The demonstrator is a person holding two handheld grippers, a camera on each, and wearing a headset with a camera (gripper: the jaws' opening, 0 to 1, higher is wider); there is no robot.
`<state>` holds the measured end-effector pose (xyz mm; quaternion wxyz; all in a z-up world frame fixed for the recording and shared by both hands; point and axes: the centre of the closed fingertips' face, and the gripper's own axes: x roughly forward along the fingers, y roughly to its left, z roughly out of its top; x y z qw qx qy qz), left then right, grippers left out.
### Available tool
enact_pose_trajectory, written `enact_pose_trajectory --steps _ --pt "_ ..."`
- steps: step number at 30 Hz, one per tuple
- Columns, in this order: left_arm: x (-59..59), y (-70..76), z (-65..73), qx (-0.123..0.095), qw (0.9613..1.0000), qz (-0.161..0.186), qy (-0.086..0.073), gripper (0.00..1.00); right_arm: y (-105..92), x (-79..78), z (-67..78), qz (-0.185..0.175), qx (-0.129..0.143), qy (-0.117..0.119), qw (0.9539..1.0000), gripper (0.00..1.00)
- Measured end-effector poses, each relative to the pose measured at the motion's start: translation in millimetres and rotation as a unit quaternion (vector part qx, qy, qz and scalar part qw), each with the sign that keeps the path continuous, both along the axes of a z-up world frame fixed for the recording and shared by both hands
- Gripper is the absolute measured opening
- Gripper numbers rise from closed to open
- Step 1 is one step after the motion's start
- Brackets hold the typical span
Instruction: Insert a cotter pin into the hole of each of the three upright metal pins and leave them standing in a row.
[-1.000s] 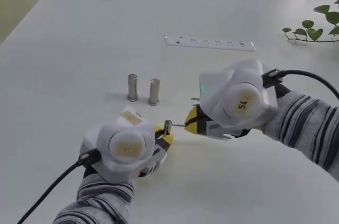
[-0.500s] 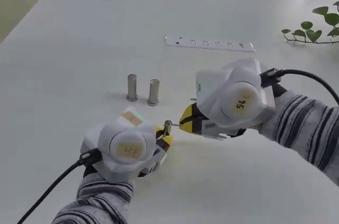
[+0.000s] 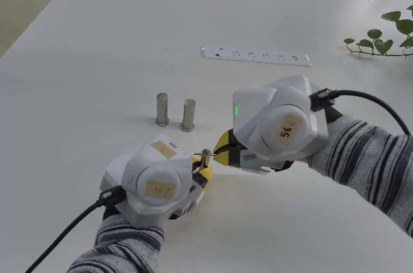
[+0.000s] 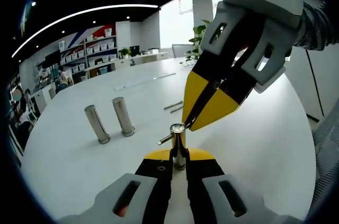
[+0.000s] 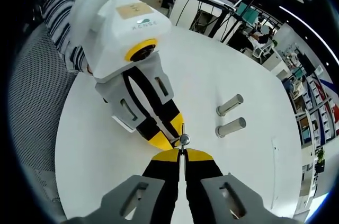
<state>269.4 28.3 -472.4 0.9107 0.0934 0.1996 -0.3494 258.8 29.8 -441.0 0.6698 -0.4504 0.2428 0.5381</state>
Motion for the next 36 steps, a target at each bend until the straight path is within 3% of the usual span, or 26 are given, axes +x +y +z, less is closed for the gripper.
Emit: enact_pose_trajectory --steps 11,21,26,29,32,36 --pt "0.3 -0.6 -0.2 0.0 1.0 0.002 0.0 0.05 3.4 1.4 -0.2 -0.017 0.011 0.005 0.9998 0.0" --pt "0.3 -0.7 -0.2 -0.001 1.0 0.004 -0.001 0.05 1.8 4.0 0.9 -0.04 0.039 0.011 0.9984 0.0" --pt "0.3 -0.9 0.0 0.0 1.0 0.003 -0.003 0.05 -4.0 7.0 2.4 -0.063 0.052 0.013 0.9966 0.08" --pt "1.2 -0.6 0.4 -0.006 1.0 0.003 0.003 0.05 -9.7 9.1 2.7 -0.107 0.08 0.031 0.9906 0.12" --pt "2.9 1.0 0.3 0.002 1.0 0.002 0.001 0.05 -15.9 9.0 1.3 -0.14 0.097 0.053 0.9839 0.15" --pt "6.8 7.9 1.4 0.0 1.0 0.008 0.003 0.05 -25.0 7.7 -1.6 -0.153 0.099 0.058 0.9816 0.14"
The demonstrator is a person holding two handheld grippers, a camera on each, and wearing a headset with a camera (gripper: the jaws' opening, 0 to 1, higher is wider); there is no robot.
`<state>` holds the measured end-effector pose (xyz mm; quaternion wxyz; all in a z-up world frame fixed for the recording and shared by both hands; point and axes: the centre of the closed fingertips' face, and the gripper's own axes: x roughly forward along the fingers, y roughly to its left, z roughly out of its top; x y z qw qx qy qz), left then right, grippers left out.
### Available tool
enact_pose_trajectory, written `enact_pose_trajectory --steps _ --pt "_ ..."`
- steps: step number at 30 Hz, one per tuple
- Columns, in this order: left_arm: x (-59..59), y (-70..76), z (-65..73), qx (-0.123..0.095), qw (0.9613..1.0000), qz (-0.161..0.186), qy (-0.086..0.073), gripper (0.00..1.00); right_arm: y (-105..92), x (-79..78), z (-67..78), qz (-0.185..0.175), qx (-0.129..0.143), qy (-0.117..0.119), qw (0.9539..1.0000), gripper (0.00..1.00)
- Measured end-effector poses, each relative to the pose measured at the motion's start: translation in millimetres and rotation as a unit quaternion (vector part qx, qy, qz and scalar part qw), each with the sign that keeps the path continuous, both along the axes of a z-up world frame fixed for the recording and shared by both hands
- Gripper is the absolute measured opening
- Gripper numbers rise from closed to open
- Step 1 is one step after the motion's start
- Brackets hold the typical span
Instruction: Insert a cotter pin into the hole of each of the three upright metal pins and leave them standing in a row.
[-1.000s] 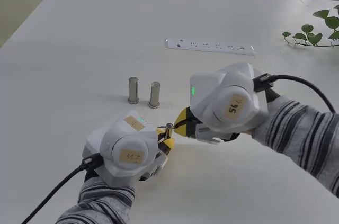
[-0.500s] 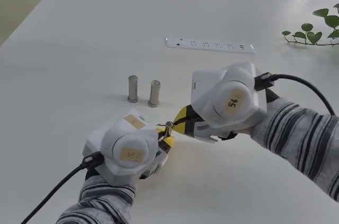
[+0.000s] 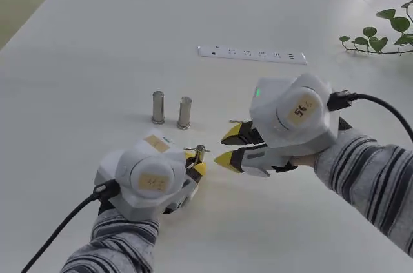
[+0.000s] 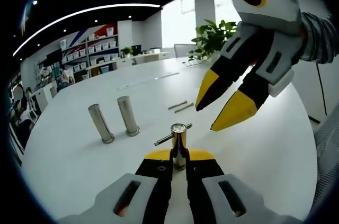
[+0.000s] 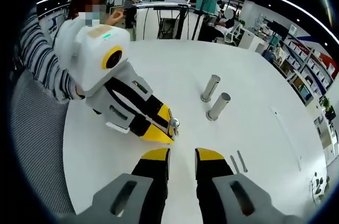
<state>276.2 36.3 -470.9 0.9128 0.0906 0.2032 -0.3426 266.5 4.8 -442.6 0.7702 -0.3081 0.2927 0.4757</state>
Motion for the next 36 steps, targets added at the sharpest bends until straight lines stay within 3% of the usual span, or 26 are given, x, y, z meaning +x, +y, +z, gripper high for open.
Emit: enact_pose_trajectory --steps 10,21,28,34,35,36 --pt "19.5 25.1 5.8 0.0 0.9996 0.026 -0.008 0.05 -7.6 -1.2 -5.6 -0.033 0.014 0.016 0.9992 0.14" --pt "41.3 57.7 7.2 -0.006 0.9985 0.053 -0.006 0.05 -7.4 1.8 -9.3 -0.056 0.032 0.03 0.9975 0.15" --pt "44.5 64.0 6.8 0.001 0.999 0.044 -0.009 0.05 -8.8 3.3 -10.2 -0.067 0.04 0.037 0.9962 0.16" --pt "42.6 64.0 -1.0 0.004 0.9993 0.036 0.005 0.05 -10.2 4.9 -9.7 -0.083 0.053 0.046 0.9941 0.16" --pt "44.0 63.9 1.1 -0.001 0.9992 0.039 -0.001 0.05 -10.8 5.2 -9.7 -0.085 0.054 0.047 0.9938 0.16" --pt "42.8 63.6 0.7 -0.001 0.9993 0.037 0.003 0.05 -11.5 5.3 -9.8 -0.087 0.055 0.047 0.9936 0.16"
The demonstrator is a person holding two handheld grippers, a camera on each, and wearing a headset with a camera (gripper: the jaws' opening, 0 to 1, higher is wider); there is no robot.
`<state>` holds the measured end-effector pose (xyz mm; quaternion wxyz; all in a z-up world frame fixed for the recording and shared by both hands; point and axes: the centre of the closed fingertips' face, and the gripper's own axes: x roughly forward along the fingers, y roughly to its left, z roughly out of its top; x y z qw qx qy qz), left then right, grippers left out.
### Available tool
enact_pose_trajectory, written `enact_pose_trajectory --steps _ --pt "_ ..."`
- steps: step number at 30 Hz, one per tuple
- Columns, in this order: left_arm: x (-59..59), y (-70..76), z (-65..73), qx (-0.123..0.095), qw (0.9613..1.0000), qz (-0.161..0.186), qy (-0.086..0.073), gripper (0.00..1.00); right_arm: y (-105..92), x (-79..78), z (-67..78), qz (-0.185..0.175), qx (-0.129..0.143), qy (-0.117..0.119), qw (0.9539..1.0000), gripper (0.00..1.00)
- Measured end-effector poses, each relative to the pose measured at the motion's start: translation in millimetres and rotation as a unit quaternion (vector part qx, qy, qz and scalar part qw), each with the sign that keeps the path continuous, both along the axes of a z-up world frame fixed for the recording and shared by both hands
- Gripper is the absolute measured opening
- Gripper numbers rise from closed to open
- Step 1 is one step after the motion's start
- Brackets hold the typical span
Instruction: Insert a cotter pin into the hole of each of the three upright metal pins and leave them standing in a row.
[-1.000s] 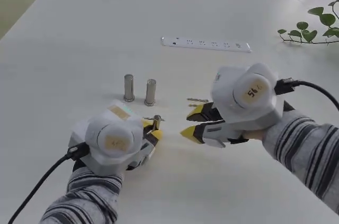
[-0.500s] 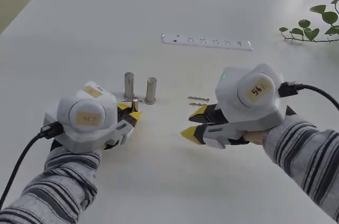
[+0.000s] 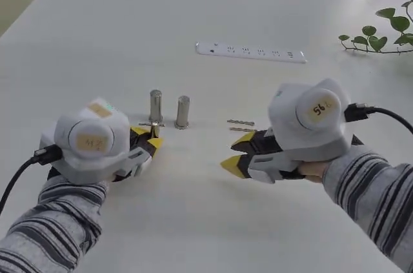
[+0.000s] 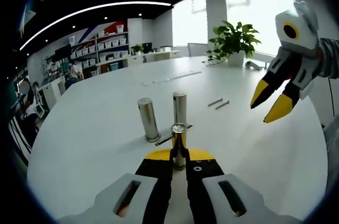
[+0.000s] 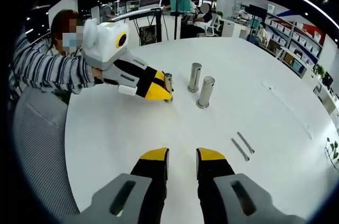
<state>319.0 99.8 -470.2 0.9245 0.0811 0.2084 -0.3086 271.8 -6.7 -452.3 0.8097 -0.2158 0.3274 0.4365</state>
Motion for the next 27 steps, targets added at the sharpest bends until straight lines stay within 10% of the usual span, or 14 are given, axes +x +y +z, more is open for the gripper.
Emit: enact_pose_trajectory --steps 18,27 --pt "-4.9 -2.2 -7.0 0.004 0.9998 -0.003 0.017 0.06 -1.8 -2.6 -5.4 -0.022 0.019 0.019 0.9994 0.16" --pt "-9.4 0.5 -1.1 -0.003 0.9998 0.009 0.02 0.28 -2.1 7.1 1.9 -0.052 0.039 0.008 0.9979 0.19"
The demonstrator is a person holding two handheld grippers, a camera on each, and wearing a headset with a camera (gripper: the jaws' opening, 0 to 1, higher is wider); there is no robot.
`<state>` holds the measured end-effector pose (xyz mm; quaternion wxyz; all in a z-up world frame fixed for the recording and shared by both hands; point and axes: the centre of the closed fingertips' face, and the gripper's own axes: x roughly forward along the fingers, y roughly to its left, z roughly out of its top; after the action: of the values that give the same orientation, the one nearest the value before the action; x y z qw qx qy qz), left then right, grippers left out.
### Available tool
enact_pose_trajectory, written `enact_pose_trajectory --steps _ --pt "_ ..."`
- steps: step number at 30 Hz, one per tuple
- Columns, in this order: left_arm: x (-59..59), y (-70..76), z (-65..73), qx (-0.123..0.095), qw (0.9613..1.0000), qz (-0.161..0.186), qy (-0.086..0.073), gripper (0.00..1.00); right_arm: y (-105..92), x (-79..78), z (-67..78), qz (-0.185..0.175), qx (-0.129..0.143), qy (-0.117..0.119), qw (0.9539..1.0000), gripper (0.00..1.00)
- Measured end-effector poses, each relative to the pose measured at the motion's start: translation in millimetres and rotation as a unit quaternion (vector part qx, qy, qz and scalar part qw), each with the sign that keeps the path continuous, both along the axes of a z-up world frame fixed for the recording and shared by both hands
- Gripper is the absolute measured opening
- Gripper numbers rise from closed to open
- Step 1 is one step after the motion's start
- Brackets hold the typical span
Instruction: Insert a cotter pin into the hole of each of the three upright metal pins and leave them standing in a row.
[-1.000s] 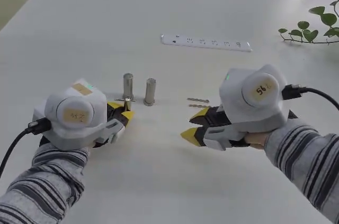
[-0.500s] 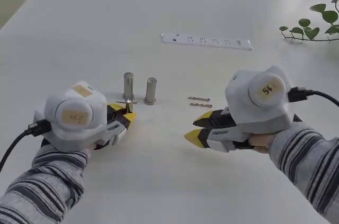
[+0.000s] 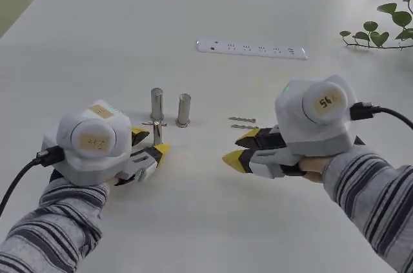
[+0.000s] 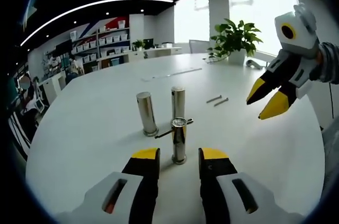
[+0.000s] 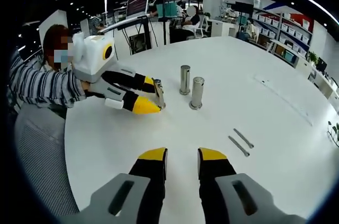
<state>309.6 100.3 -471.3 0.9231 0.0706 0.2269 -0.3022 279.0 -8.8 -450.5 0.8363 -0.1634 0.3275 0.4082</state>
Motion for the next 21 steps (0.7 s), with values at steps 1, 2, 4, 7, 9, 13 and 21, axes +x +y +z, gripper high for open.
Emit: enact_pose_trajectory --steps 1,2,4,7,9,13,21 --pt "-0.8 0.1 2.6 -0.004 1.0 0.001 -0.002 0.31 0.9 1.5 1.3 -0.003 0.003 -0.003 1.0 0.19" --pt "-2.4 0.6 6.2 -0.01 0.9999 0.005 -0.001 0.34 1.8 3.4 2.8 -0.007 0.008 -0.005 0.9999 0.19" --pt "-5.1 1.2 12.0 -0.023 0.9996 0.013 0.0 0.42 5.1 9.8 7.2 -0.02 0.024 -0.009 0.9995 0.19" --pt "-11.7 0.7 18.2 -0.028 0.9995 0.013 0.002 0.52 12.7 20.2 15.0 -0.037 0.055 -0.014 0.9977 0.2" --pt "-14.6 0.9 23.3 -0.035 0.9993 0.014 -0.002 0.57 17.2 27.5 19.0 -0.043 0.067 -0.02 0.9967 0.2" --pt "-21.9 -3.3 37.1 -0.03 0.9993 0.002 -0.023 0.64 27.5 44.6 27.7 -0.055 0.097 -0.037 0.9931 0.24" --pt "-36.9 -6.5 48.0 -0.034 0.9991 -0.003 -0.025 0.74 49.4 68.8 23.8 -0.083 0.158 -0.026 0.9836 0.26"
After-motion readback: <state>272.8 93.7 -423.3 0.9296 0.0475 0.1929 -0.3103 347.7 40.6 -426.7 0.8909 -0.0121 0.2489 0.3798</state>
